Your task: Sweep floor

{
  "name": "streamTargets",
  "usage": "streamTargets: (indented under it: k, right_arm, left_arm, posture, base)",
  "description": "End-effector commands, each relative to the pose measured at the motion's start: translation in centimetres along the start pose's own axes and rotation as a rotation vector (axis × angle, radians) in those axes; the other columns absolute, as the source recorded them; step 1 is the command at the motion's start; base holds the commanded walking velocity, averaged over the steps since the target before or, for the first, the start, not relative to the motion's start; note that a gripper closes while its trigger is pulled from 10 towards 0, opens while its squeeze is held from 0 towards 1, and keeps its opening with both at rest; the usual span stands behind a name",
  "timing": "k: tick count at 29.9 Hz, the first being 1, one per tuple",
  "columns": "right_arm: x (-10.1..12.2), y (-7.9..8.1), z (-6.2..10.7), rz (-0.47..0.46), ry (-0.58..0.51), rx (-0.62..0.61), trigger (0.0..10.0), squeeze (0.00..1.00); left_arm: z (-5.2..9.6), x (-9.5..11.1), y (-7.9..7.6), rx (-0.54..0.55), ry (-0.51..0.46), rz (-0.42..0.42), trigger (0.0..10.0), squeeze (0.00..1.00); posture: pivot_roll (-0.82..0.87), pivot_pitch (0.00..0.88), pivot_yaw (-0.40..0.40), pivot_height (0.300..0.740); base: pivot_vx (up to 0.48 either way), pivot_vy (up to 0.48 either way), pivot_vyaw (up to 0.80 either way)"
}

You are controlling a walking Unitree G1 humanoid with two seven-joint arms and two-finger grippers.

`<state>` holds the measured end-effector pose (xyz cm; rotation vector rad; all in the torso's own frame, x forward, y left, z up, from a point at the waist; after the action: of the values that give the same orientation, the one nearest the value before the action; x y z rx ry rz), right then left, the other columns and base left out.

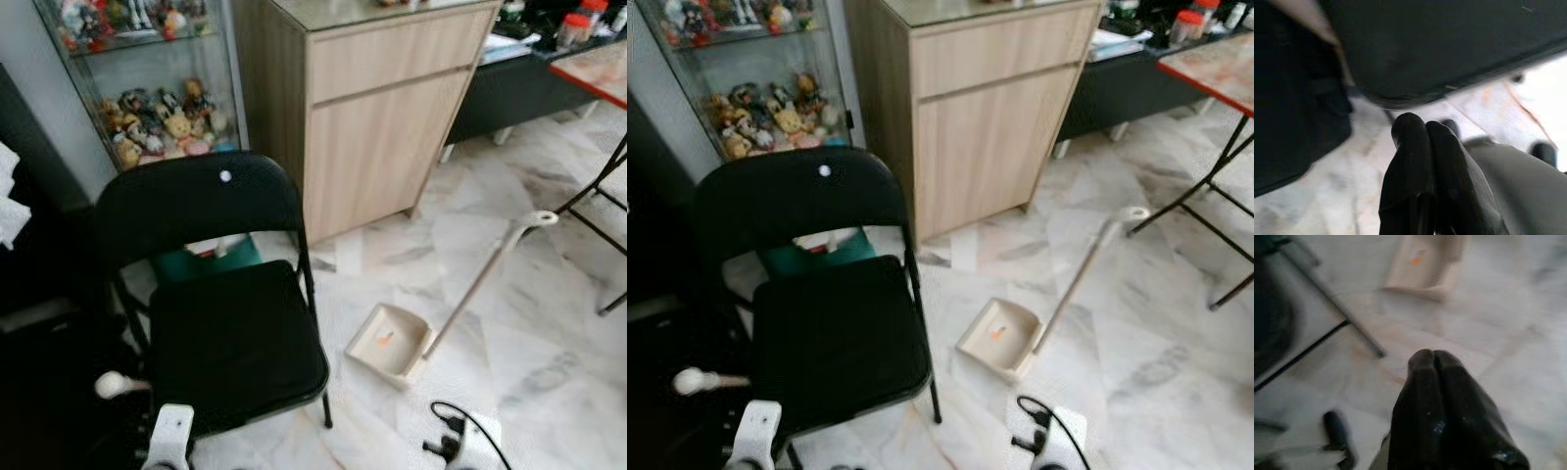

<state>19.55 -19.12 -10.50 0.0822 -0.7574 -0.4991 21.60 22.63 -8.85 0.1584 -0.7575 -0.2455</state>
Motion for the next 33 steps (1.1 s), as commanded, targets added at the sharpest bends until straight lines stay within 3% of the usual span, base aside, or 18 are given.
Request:
streamTargets:
  k: [1, 9, 17, 33]
  right_arm:
    - [-0.20, -1.03, 0.16, -0.026, 0.012, -0.036, 10.0, 0.00]
    - [0.02, -0.97, 0.11, 0.035, 0.008, -0.026, 10.0, 0.00]
    - [0.05, -0.77, 0.08, -0.010, 0.005, -0.018, 10.0, 0.00]
    - [0.05, -1.08, 0.11, -0.029, 0.006, -0.029, 10.0, 0.00]
  left_arm:
    - [0.31, -1.34, -0.78, -0.017, 0.042, 0.011, 10.0, 0.00]
    - [0.32, -1.29, -0.83, -0.021, 0.035, 0.003, 10.0, 0.00]
    - [0.32, -1.29, -0.91, -0.025, 0.035, 0.004, 10.0, 0.00]
    - [0.25, -1.08, -0.96, -0.033, 0.031, -0.017, 10.0, 0.00]
  posture:
    - [0.00, 0.114, -0.023, 0.740]
    - [0.00, 0.107, -0.024, 0.740]
    - [-0.01, 0.108, -0.026, 0.740]
    - [-0.01, 0.113, -0.027, 0.740]
  base:
    - [0.000, 0.390, 0.00]
    - [0.000, 0.090, 0.10]
    - [0.000, 0.000, 0.76]
    - [0.000, 0.000, 0.00]
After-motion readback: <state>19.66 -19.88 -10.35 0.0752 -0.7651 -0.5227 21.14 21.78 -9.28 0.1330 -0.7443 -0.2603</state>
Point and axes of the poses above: a point about 5 cm out from each wrist's last joint towards the gripper, its own z axis pointing back from the gripper into the wrist, its own x axis along the axis of the wrist's last joint, y = z × x, the point moved 3 cm from there along -z, pointing out of the wrist towards the gripper, and after that the axes turned 11 degrees about -z, right-handed, at the moved point
